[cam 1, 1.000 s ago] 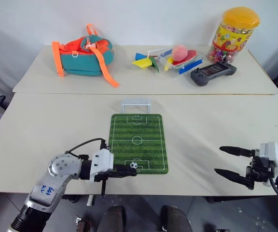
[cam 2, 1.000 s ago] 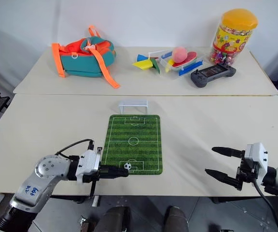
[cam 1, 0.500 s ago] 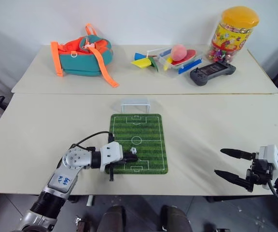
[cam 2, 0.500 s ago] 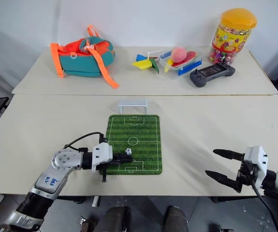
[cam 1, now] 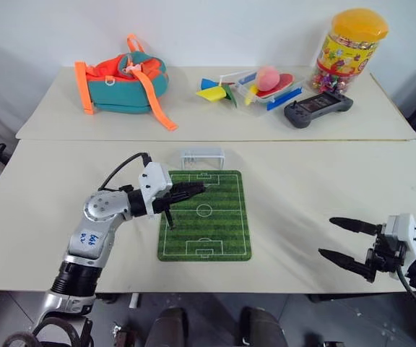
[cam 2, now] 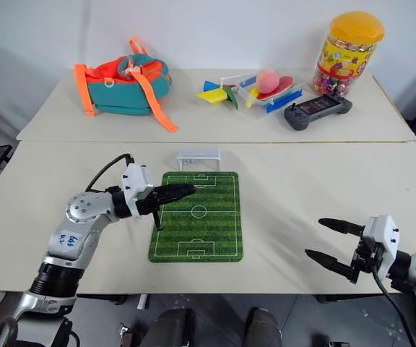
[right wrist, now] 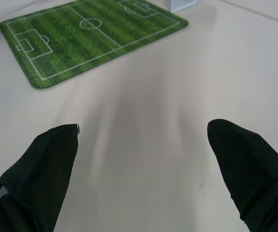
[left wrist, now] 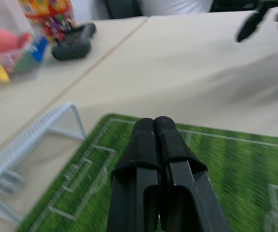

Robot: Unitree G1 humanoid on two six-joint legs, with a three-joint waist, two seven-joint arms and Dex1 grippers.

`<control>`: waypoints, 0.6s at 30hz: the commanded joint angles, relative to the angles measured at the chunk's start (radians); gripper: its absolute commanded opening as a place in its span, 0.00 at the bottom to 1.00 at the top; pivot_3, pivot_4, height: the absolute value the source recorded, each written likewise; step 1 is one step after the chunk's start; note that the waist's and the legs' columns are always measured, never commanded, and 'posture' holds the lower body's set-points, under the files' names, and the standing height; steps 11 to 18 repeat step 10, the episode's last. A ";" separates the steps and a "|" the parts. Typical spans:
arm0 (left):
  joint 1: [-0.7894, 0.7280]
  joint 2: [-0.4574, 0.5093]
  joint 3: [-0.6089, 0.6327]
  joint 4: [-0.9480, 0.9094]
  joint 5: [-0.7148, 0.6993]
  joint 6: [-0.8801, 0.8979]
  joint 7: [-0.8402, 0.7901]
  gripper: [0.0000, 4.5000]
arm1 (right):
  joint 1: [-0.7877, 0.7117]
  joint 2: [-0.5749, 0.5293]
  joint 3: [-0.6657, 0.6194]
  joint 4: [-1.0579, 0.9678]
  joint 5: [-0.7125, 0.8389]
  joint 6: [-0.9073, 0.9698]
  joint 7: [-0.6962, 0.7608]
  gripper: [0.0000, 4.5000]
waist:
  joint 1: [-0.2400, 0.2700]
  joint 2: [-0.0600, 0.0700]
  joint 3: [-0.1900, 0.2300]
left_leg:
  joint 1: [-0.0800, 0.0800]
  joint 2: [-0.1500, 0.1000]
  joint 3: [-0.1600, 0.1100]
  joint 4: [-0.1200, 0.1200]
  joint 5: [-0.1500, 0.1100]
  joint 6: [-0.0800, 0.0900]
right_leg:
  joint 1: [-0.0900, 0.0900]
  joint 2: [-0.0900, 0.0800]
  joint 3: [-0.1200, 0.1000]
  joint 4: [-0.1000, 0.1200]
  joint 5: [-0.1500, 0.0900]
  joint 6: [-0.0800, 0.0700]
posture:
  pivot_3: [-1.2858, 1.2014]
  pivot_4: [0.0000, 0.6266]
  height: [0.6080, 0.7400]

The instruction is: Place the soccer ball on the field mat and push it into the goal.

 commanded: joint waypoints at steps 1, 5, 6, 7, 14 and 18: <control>0.033 0.066 0.049 -0.031 -0.061 0.085 -0.049 0.01 | -0.011 0.001 -0.010 0.007 0.000 -0.015 0.007 1.00 | -0.001 0.000 0.000 | 0.000 0.000 0.000 0.000 0.000 0.000 | 0.000 0.000 0.000 0.000 0.000 0.000 | 0.52 0.24 1.00; 0.064 0.114 0.074 0.041 -0.034 0.071 -0.056 0.01 | -0.031 -0.008 -0.007 0.033 -0.006 -0.018 0.021 1.00 | 0.000 0.000 0.000 | 0.000 0.000 0.000 0.000 0.000 0.000 | 0.000 0.000 0.000 0.000 0.000 0.000 | 0.52 0.24 1.00; 0.073 0.122 0.085 0.066 -0.021 0.043 -0.056 0.01 | -0.040 -0.012 -0.006 0.044 -0.008 -0.018 0.026 1.00 | 0.000 0.000 0.000 | 0.000 0.000 0.000 0.000 0.000 0.000 | 0.000 0.000 0.000 0.000 0.000 0.000 | 0.52 0.24 1.00; 0.078 0.127 0.091 0.084 -0.013 0.020 -0.056 0.01 | -0.047 -0.015 -0.005 0.051 -0.010 -0.018 0.030 1.00 | 0.000 0.000 0.000 | 0.000 0.000 0.000 0.000 0.000 0.000 | 0.000 0.000 0.000 0.000 0.000 0.000 | 0.52 0.24 1.00; 0.103 0.142 0.128 0.109 -0.029 -0.042 -0.091 0.01 | -0.084 -0.028 0.002 0.078 -0.021 -0.016 0.043 1.00 | 0.000 0.000 0.000 | 0.000 0.000 0.000 -0.001 0.000 0.000 | -0.001 0.000 0.000 0.000 0.000 0.000 | 0.52 0.24 1.00; 0.103 0.142 0.128 0.109 -0.029 -0.042 -0.091 0.01 | -0.084 -0.028 0.002 0.078 -0.021 -0.016 0.043 1.00 | 0.000 0.000 0.000 | 0.000 0.000 0.000 -0.001 0.000 0.000 | -0.001 0.000 0.000 0.000 0.000 0.000 | 0.52 0.24 1.00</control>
